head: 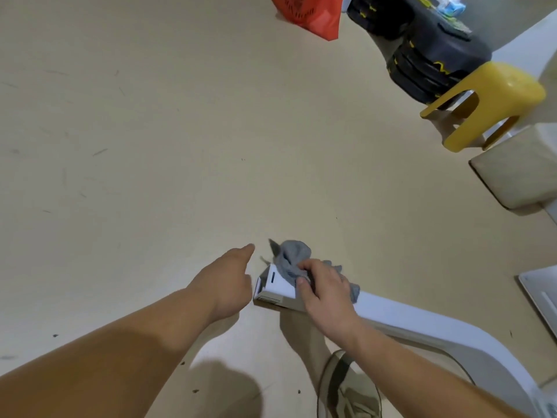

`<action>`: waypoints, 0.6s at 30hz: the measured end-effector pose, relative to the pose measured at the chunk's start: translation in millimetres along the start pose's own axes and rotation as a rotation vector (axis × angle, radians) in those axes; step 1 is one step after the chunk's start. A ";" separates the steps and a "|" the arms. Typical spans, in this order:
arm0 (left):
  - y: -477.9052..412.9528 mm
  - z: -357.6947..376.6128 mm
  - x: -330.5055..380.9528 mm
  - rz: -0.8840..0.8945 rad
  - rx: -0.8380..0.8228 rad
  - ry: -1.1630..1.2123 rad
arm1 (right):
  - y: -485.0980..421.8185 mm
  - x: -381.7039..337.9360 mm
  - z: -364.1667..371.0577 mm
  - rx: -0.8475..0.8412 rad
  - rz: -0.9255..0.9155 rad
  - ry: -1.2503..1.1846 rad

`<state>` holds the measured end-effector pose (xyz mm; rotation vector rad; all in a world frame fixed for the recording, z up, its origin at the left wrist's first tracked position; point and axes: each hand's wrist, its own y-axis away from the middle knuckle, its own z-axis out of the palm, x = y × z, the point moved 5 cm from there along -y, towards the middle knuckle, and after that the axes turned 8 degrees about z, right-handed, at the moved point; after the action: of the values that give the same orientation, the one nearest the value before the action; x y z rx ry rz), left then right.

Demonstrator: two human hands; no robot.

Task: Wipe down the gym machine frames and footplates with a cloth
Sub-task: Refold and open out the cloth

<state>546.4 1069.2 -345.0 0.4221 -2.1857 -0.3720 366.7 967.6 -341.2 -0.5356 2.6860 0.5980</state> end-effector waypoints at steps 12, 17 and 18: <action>68.5 -117.8 88.8 0.110 0.241 0.814 | 51.2 -170.3 -145.2 -0.467 0.233 -0.662; 100.8 -166.9 126.3 0.144 0.283 0.687 | 85.0 -220.3 -187.0 -0.370 0.137 -0.507; 100.8 -174.0 128.8 0.140 0.308 0.670 | 83.4 -222.1 -191.3 -0.316 0.143 -0.497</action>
<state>594.3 1085.1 -111.7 0.4748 -1.5965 0.1752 479.2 1012.9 -61.6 -0.2289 2.1803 1.0522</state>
